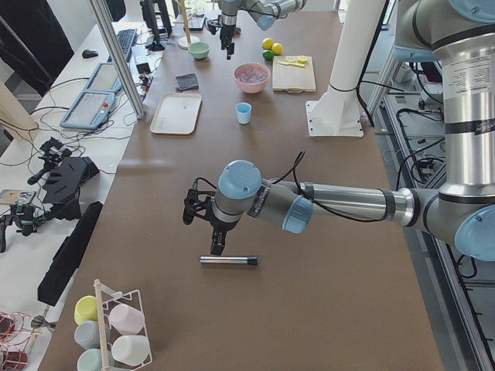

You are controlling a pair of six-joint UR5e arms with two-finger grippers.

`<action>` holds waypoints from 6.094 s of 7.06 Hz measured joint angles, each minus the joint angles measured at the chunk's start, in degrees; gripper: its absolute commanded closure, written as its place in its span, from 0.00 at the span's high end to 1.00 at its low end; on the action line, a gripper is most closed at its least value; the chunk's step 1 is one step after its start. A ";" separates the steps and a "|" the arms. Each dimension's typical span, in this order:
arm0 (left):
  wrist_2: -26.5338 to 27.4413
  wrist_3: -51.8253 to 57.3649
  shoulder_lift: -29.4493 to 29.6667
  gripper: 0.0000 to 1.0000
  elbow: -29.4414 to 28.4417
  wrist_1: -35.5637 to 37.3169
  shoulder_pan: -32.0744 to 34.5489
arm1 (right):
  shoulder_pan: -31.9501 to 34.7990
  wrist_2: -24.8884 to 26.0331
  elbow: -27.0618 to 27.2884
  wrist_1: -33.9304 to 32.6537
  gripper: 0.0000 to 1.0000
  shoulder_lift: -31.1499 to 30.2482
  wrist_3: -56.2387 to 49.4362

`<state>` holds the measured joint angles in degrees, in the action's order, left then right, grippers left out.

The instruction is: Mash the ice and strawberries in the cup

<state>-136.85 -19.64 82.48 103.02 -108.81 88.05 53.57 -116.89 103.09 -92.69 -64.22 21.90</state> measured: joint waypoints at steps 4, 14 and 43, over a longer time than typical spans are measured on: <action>3.79 -18.67 6.63 0.99 -0.59 0.06 -11.33 | 16.41 -8.54 -3.09 0.16 0.99 -6.27 -23.80; 14.04 -34.42 18.49 0.99 -0.44 8.50 -33.24 | 29.59 -12.91 -8.13 11.36 1.00 -23.45 -34.08; 30.41 -64.54 48.66 0.00 -5.25 18.89 -56.34 | 35.15 -15.64 -3.95 7.97 1.00 -32.26 -25.31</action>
<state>-106.43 -84.19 131.14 97.77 -89.91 31.70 88.72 -132.53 99.15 -84.72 -96.48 -3.41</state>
